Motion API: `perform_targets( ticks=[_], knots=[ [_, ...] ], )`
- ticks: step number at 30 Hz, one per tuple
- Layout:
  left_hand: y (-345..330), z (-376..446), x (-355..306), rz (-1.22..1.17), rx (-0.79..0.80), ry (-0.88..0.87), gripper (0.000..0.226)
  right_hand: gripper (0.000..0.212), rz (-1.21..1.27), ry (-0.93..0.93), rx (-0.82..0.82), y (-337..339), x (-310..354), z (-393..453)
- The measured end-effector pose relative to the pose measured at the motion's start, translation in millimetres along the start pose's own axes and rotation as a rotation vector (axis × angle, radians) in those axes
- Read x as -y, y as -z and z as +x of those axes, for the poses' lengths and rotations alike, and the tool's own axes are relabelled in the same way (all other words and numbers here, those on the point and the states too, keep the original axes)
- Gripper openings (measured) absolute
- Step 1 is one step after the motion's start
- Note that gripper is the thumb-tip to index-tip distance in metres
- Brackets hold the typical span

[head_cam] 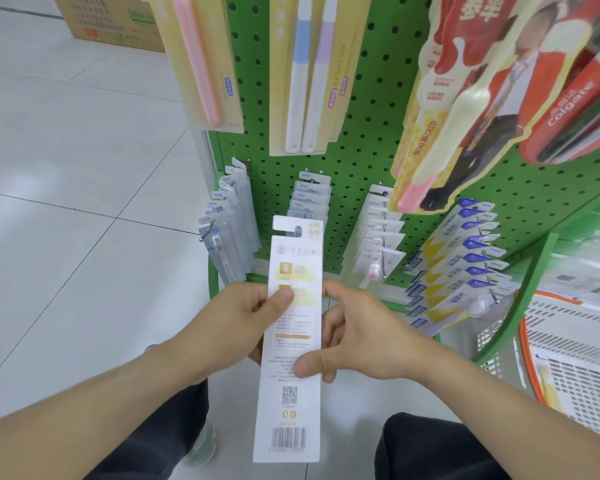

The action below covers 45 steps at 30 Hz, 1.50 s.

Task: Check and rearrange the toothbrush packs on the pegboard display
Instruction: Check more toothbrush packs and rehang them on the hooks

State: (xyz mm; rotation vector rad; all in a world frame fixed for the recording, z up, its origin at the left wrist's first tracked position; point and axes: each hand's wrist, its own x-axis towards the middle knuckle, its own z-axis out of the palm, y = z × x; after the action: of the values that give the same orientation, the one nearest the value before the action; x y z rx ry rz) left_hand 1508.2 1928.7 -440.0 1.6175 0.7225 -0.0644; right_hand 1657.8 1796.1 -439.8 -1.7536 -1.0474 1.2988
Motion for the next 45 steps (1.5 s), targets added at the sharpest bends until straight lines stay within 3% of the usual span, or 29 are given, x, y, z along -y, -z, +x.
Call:
perform_targets(
  ticks=[9, 17, 20, 26, 33, 35, 37, 40, 43, 45],
  knots=[
    [-5.5, 5.1, 2.7, 0.057, 0.100, 0.030, 0.056, 0.035, 0.085, 0.031, -0.107, 7.2, -8.3, 6.1],
    [-8.0, 7.0, 2.3, 0.096, 0.122, 0.038, 0.069, 0.030, 0.072, 0.030, -0.102, 12.3, -14.3, 5.4],
    [-8.3, 7.0, 0.8, 0.127, 0.126, 0.036, 0.063, 0.032, 0.073, 0.044, -0.113, 12.0, -13.8, 5.4],
    [-8.2, 9.4, 1.2, 0.124, 0.038, -0.024, 0.022, 0.031, 0.043, 0.020, -0.144, 12.7, -11.8, 6.0],
    [-7.1, 12.1, 4.1, 0.112, -0.033, -0.074, 0.023, 0.010, -0.111, -0.048, -0.142, 6.0, -16.0, 9.8],
    [-6.1, 12.6, 4.1, 0.109, -0.021, -0.058, 0.023, 0.015, -0.155, -0.024, -0.175, 7.9, -16.1, 9.8],
    [-5.5, 12.8, 4.3, 0.148, 0.003, -0.057, 0.024, 0.040, -0.230, -0.001, -0.258, 10.5, -14.8, 10.1],
    [-6.6, 12.6, 6.7, 0.198, 0.055, -0.043, 0.022, 0.070, -0.124, 0.010, -0.314, 12.0, -15.8, 11.8],
    [-8.1, 13.3, 9.7, 0.201, 0.092, -0.003, 0.023, 0.069, -0.105, 0.064, -0.293, 11.5, -18.4, 12.4],
    [-7.4, 13.6, 10.7, 0.202, 0.102, 0.005, 0.024, 0.056, -0.085, 0.070, -0.277, 11.6, -19.3, 13.0]
  ],
)
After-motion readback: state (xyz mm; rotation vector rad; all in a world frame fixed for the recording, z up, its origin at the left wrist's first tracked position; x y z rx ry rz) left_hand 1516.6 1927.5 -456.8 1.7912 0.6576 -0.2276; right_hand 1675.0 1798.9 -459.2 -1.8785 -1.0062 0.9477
